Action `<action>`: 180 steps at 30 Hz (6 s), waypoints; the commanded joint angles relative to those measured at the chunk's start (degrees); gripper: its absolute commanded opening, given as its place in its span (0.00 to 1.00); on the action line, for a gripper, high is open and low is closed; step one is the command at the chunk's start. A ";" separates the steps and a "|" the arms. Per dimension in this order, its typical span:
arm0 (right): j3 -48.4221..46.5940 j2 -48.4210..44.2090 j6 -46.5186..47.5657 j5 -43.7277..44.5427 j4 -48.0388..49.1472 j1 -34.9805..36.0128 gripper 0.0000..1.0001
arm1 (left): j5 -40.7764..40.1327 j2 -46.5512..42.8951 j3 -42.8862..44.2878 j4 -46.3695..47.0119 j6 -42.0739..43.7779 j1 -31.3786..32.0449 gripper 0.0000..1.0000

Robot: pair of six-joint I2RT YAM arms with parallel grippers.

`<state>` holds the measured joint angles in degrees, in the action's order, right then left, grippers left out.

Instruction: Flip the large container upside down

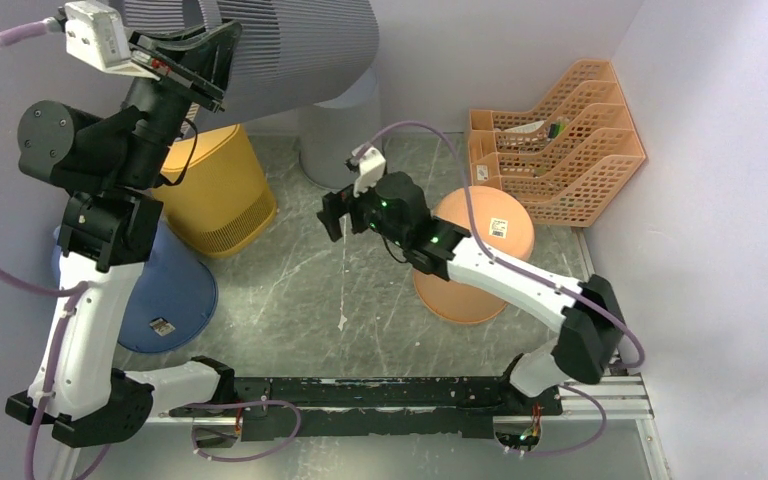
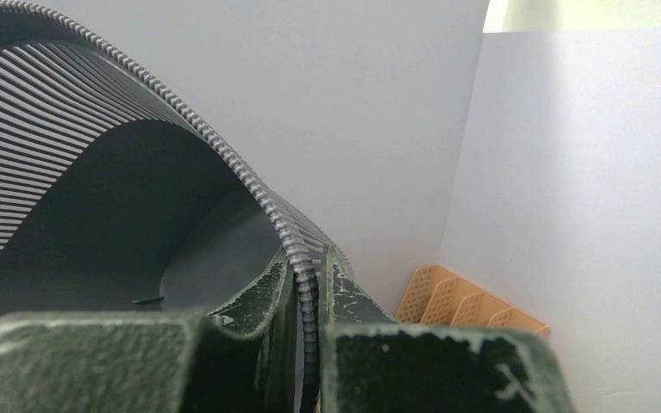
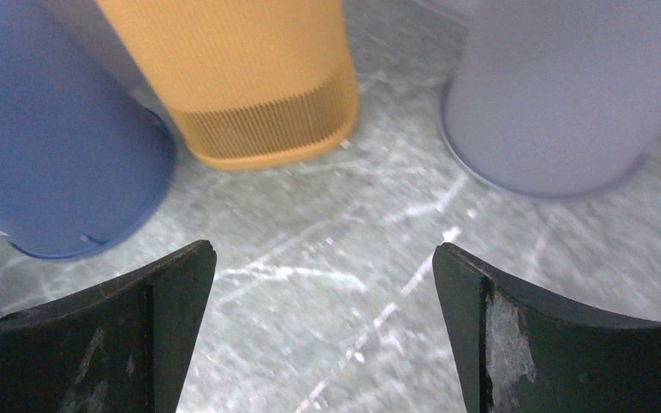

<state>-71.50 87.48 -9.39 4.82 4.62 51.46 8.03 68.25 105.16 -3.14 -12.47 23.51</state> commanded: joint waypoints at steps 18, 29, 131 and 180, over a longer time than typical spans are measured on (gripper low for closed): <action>5.32 -33.47 -13.71 19.12 -45.50 2.18 1.00 | -2.64 -1.33 -1.18 11.13 2.77 0.14 0.07; 4.73 -37.46 -32.75 40.14 -62.39 2.21 1.00 | -1.47 -1.99 -3.77 11.94 1.57 0.13 0.07; 14.83 -33.41 -12.98 24.90 -29.98 -25.98 1.00 | 22.82 2.80 -6.88 -31.14 7.78 2.95 0.07; 7.56 -27.70 -4.20 9.43 -28.42 -25.90 1.00 | -15.00 15.22 1.02 -22.77 10.79 18.57 0.99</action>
<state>-59.02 56.47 -17.82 22.11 -24.88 25.69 3.20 84.64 99.85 -23.59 -1.78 42.22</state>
